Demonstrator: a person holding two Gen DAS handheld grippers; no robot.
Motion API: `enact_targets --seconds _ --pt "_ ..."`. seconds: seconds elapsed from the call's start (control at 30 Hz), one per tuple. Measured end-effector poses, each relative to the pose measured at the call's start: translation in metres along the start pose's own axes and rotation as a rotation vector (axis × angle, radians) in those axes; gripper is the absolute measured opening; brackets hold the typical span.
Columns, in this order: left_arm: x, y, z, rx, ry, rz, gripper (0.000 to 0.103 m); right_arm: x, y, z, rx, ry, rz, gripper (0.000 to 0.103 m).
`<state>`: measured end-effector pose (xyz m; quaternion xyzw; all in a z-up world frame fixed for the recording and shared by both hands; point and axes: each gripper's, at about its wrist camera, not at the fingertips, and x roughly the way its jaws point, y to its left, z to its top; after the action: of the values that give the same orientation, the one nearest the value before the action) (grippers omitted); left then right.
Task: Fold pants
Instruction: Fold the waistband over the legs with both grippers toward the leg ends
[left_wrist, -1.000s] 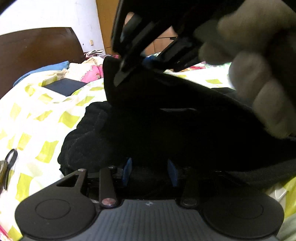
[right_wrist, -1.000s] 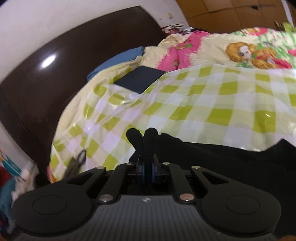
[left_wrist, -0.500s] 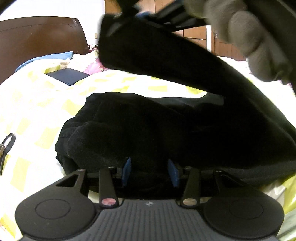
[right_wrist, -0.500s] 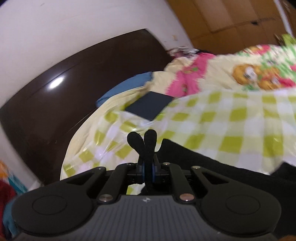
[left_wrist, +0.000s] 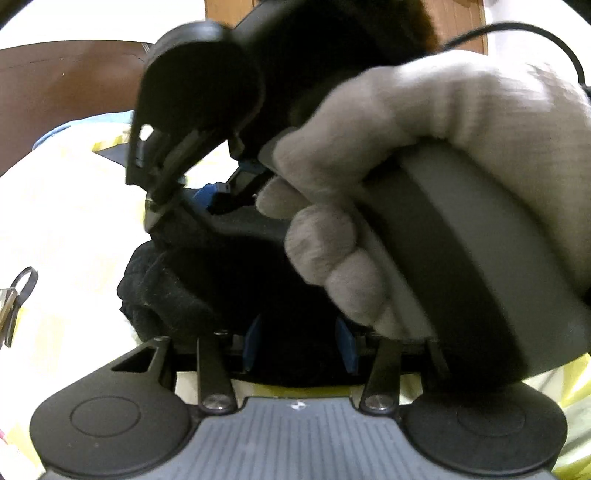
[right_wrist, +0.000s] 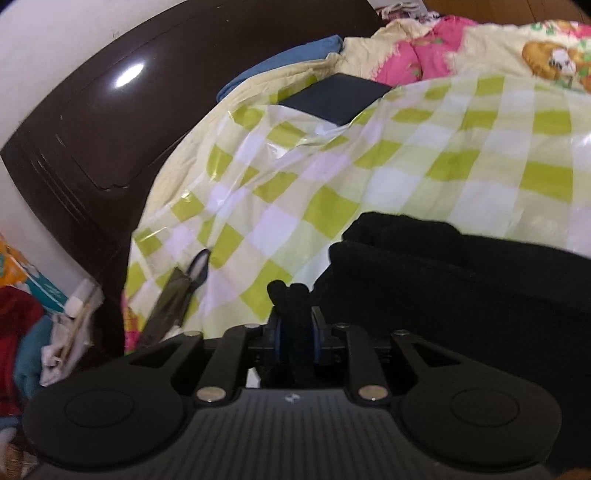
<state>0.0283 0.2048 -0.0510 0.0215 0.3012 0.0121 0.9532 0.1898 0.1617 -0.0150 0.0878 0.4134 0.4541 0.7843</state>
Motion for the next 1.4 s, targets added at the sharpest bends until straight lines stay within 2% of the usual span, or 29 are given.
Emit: enact_targets --seconds 0.03,0.07,0.13,0.23,0.3,0.4,0.5,0.57,0.67,0.73,0.83,0.9,1.0,1.1,1.17,1.2,1.27,1.3,1.4 --pt "-0.002 0.003 0.0 -0.006 0.0 -0.004 0.058 -0.003 0.007 -0.001 -0.026 0.013 0.035 0.041" --pt "-0.005 0.005 0.0 -0.01 0.0 -0.006 0.058 -0.006 0.012 -0.003 -0.047 0.021 0.07 0.044" --pt "-0.012 0.012 0.0 -0.024 -0.002 -0.009 0.058 -0.017 0.02 -0.006 -0.068 0.015 0.112 0.043" --pt "-0.024 0.017 0.002 -0.028 -0.008 0.012 0.058 -0.044 0.014 0.001 -0.031 -0.065 0.11 0.044" --pt "-0.032 0.022 0.003 -0.019 -0.02 0.045 0.058 -0.057 0.004 0.011 -0.045 -0.097 0.065 0.046" --pt "-0.039 0.032 0.014 -0.029 -0.064 0.084 0.058 -0.066 -0.011 0.024 -0.131 -0.092 -0.076 0.048" --pt "-0.035 0.034 0.028 -0.034 -0.118 0.097 0.058 -0.053 -0.026 0.032 -0.157 -0.038 -0.082 0.048" --pt "-0.026 0.036 0.038 -0.032 -0.13 0.089 0.058 -0.032 -0.038 0.032 -0.118 0.029 -0.101 0.048" --pt "0.007 0.037 0.044 -0.012 -0.042 0.075 0.058 -0.006 -0.054 0.024 -0.101 0.093 -0.176 0.043" --pt "0.024 0.036 0.037 0.023 0.026 0.098 0.058 -0.01 -0.058 0.019 -0.065 0.078 -0.181 0.039" --pt "0.022 0.03 0.028 0.065 0.033 0.11 0.058 -0.051 -0.058 0.011 -0.008 -0.016 -0.147 0.041" --pt "0.012 0.022 0.032 0.076 0.026 0.123 0.058 -0.093 -0.063 0.001 0.031 -0.07 -0.164 0.044" --pt "0.004 0.015 0.037 0.069 0.006 0.136 0.058 -0.157 -0.084 -0.019 0.098 -0.13 -0.271 0.045" --pt "-0.005 0.002 0.045 0.075 -0.022 0.117 0.058 -0.227 -0.118 -0.055 0.2 -0.187 -0.449 0.049" --pt "-0.009 -0.012 0.049 0.094 -0.042 0.093 0.058 -0.256 -0.141 -0.077 0.299 -0.204 -0.503 0.05" --pt "-0.005 -0.019 0.054 0.108 -0.046 0.075 0.058 -0.265 -0.154 -0.088 0.373 -0.213 -0.494 0.05" --pt "-0.001 -0.038 0.059 0.145 -0.048 0.05 0.058 -0.27 -0.174 -0.106 0.496 -0.234 -0.404 0.05" --pt "0.0 -0.046 0.06 0.161 -0.048 0.04 0.058 -0.268 -0.181 -0.112 0.529 -0.241 -0.362 0.051" --pt "0.005 -0.066 0.064 0.194 -0.031 0.006 0.058 -0.256 -0.197 -0.122 0.551 -0.233 -0.267 0.063"
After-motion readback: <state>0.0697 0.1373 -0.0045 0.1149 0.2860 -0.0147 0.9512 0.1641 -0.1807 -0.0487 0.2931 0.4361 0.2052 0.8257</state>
